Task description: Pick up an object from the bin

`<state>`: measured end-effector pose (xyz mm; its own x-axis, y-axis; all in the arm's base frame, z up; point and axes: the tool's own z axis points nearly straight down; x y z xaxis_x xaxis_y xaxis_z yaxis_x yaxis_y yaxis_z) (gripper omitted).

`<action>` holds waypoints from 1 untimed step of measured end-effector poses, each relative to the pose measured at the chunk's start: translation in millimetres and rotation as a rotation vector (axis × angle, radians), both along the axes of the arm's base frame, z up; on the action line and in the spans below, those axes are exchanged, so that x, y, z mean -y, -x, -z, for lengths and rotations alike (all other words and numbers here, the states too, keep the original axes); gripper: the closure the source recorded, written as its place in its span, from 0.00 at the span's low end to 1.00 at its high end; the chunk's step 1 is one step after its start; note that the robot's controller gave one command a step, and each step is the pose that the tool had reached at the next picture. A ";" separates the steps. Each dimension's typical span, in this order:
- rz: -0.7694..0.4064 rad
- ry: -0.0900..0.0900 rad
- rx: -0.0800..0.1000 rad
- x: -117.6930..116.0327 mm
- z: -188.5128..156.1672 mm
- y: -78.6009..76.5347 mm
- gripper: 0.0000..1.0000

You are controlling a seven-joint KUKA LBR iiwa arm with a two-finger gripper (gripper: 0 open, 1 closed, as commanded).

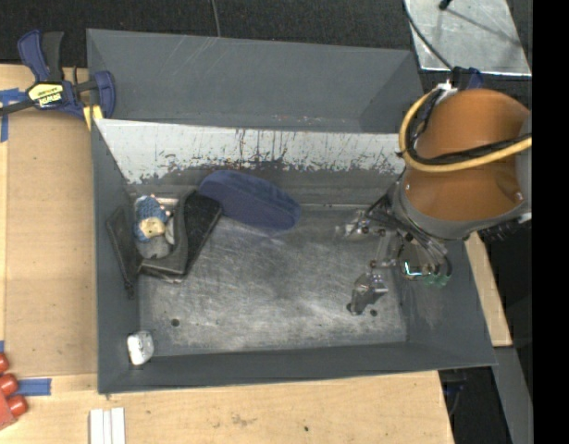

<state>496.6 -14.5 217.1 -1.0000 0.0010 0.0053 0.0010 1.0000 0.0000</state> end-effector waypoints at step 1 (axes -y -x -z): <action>0.071 0.000 0.006 -30.0 68.8 -53.8 0.00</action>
Offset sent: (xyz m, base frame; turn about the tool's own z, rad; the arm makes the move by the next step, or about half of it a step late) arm 0.0529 0.0287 -0.0652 0.0733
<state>550.4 15.5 148.3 -0.9974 0.0720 -0.0003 0.0720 0.9974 0.0002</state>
